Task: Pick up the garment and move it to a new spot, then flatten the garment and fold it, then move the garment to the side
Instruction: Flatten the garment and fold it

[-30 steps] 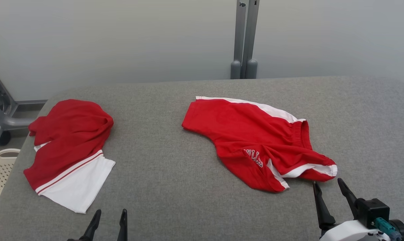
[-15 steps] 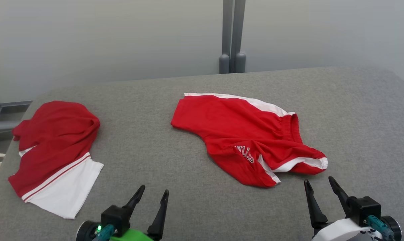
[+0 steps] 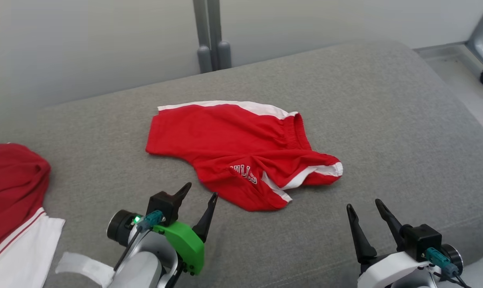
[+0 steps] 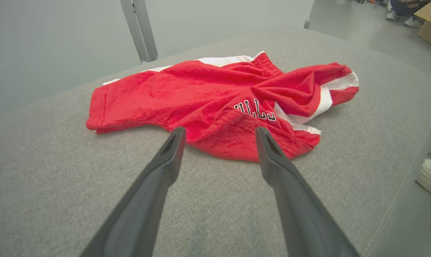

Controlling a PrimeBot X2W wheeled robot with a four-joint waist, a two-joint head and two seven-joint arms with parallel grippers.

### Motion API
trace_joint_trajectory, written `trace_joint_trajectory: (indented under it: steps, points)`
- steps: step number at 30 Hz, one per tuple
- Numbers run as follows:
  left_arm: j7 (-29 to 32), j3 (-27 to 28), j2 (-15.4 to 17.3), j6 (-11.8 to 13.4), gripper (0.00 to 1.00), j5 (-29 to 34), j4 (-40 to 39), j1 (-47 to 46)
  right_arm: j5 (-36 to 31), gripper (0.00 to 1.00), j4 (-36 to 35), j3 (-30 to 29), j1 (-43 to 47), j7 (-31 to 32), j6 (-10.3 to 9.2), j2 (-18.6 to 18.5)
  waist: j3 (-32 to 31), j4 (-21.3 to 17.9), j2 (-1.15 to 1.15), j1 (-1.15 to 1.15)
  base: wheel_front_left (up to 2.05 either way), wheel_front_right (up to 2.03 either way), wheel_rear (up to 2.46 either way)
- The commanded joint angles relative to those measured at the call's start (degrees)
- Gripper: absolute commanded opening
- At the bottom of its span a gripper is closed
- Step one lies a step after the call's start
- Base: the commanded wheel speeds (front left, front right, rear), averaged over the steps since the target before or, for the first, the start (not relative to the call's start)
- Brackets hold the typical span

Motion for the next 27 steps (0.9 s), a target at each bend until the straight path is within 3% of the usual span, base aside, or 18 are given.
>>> trace_joint_trajectory:
  steps: [1,9,19,20,21,22,23,24,25,27]
  points:
    - [0.1,-0.5,-0.1,-0.4,1.00,0.1,1.2,-2.5,0.6,1.00,0.2,0.4,-0.7,-0.5,-0.08,0.0,4.1,-5.8,0.00,0.00,0.00,0.00,0.00]
    - [1.2,-1.6,-0.9,-0.8,1.00,-0.5,7.3,-9.1,1.5,1.00,1.3,1.2,-2.3,-1.6,-0.08,0.0,7.5,-9.4,0.00,0.00,0.00,0.00,0.00]
    - [1.4,-0.5,-1.2,1.7,1.00,-0.9,13.5,-12.9,2.0,1.00,2.7,1.9,-3.6,-2.5,-0.08,0.0,9.2,-10.8,0.00,0.00,0.00,0.00,0.00]
    - [1.1,-0.2,-1.2,2.0,0.89,-1.1,14.0,-13.0,2.0,1.00,2.9,1.9,-3.6,-2.6,-0.08,0.0,9.2,-10.8,0.00,0.00,0.00,0.00,0.00]
    - [0.8,-0.2,-1.1,2.4,0.62,-1.0,14.5,-13.2,2.1,1.00,3.0,2.0,-3.6,-2.7,-0.07,0.0,9.2,-10.8,0.00,0.00,0.00,0.00,0.00]
    - [0.4,-0.1,-1.2,2.6,0.43,-1.0,14.8,-13.3,2.0,1.00,3.2,2.1,-3.7,-2.8,-0.08,0.0,9.2,-10.8,0.00,0.00,0.00,0.00,0.00]
    - [0.2,0.0,-1.3,2.7,0.34,-1.2,15.2,-13.4,2.0,1.00,3.3,2.1,-3.7,-2.8,-0.08,0.0,9.2,-10.8,0.00,0.00,0.00,0.00,0.00]
    - [0.0,-0.1,-1.3,2.6,0.09,-1.3,15.6,-13.5,1.9,1.00,3.4,2.1,-3.8,-2.8,-0.07,0.0,9.2,-10.7,0.00,0.00,0.00,0.00,0.00]
    - [-0.2,-0.3,-1.4,2.6,0.00,-1.3,15.9,-13.6,1.9,1.00,3.4,2.1,-3.8,-2.9,-0.07,0.0,9.1,-10.6,0.00,0.00,0.00,0.00,0.00]
    - [-0.6,-0.5,-1.6,2.4,0.00,-1.4,16.5,-13.8,1.7,1.00,3.6,2.0,-3.8,-2.9,-0.08,0.0,9.0,-10.4,0.00,0.00,0.00,0.00,0.00]
